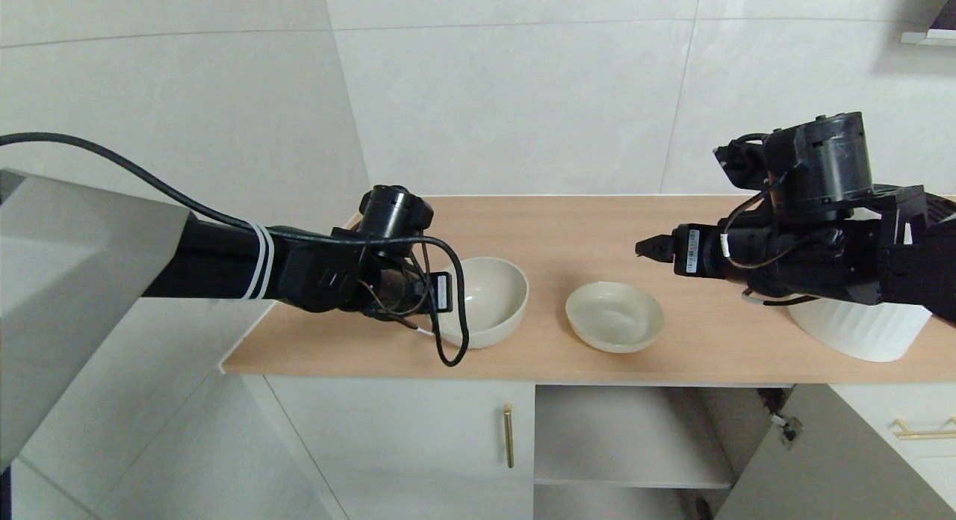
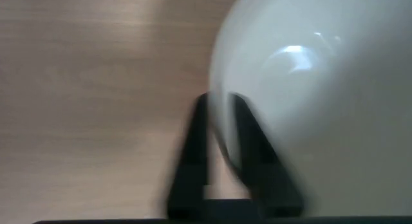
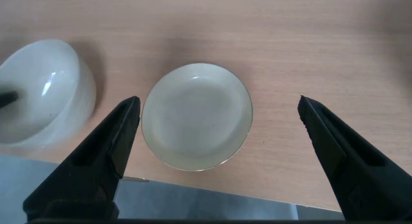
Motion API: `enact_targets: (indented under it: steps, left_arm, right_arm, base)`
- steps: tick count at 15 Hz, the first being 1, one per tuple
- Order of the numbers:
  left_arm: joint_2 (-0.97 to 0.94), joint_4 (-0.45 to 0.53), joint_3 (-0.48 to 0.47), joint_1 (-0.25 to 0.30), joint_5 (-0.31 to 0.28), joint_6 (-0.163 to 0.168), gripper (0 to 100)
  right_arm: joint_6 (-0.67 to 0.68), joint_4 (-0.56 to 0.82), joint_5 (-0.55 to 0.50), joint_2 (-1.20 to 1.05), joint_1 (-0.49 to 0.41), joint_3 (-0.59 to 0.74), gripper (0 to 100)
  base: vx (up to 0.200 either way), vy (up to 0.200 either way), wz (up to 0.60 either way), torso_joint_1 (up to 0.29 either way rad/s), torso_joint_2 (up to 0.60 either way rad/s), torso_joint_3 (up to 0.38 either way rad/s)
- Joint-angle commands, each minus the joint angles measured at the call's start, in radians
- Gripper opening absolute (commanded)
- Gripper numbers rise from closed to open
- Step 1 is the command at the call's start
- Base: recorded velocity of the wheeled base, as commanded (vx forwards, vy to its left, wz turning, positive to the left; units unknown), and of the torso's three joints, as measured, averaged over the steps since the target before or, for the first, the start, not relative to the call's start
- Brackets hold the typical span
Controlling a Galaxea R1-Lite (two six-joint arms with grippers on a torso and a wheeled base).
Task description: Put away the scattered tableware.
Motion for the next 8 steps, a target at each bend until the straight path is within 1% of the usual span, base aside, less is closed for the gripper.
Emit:
enact_targets:
  steps: [1, 2, 4, 5, 8]
  left_arm:
    - [0.014, 0.006, -0.006, -0.006, 0.002, -0.013, 0]
    - [0.001, 0.006, -0.006, -0.006, 0.002, -0.025, 0]
    - [-0.081, 0.006, 0.01, -0.006, 0.002, -0.067, 0]
    - [-0.131, 0.007, 0.029, -0.006, 0.0, -0.073, 0]
    - [-0.283, 0.006, 0.102, -0.006, -0.009, -0.07, 0]
  right_arm:
    - [-0.001, 0.0, -0.001, -0.003, 0.0, 0.001, 100]
    - [-0.001, 0.003, -0.001, 0.0, 0.0, 0.001, 100]
    - [-0.001, 0.006, -0.005, 0.027, 0.0, -0.005, 100]
    - [-0.001, 0.017, -0.016, 0.047, 0.0, -0.018, 100]
    - [0.003, 0.094, -0.087, 0.153, -0.003, -0.082, 100]
  base:
    - [0.0, 0.0, 0.0, 0.0, 0.0, 0.0]
    - [0.0, 0.0, 0.0, 0.0, 0.0, 0.0]
    - [0.0, 0.0, 0.0, 0.0, 0.0, 0.0]
    - [0.0, 0.0, 0.0, 0.0, 0.0, 0.0]
    - [0.0, 0.0, 0.0, 0.0, 0.0, 0.0]
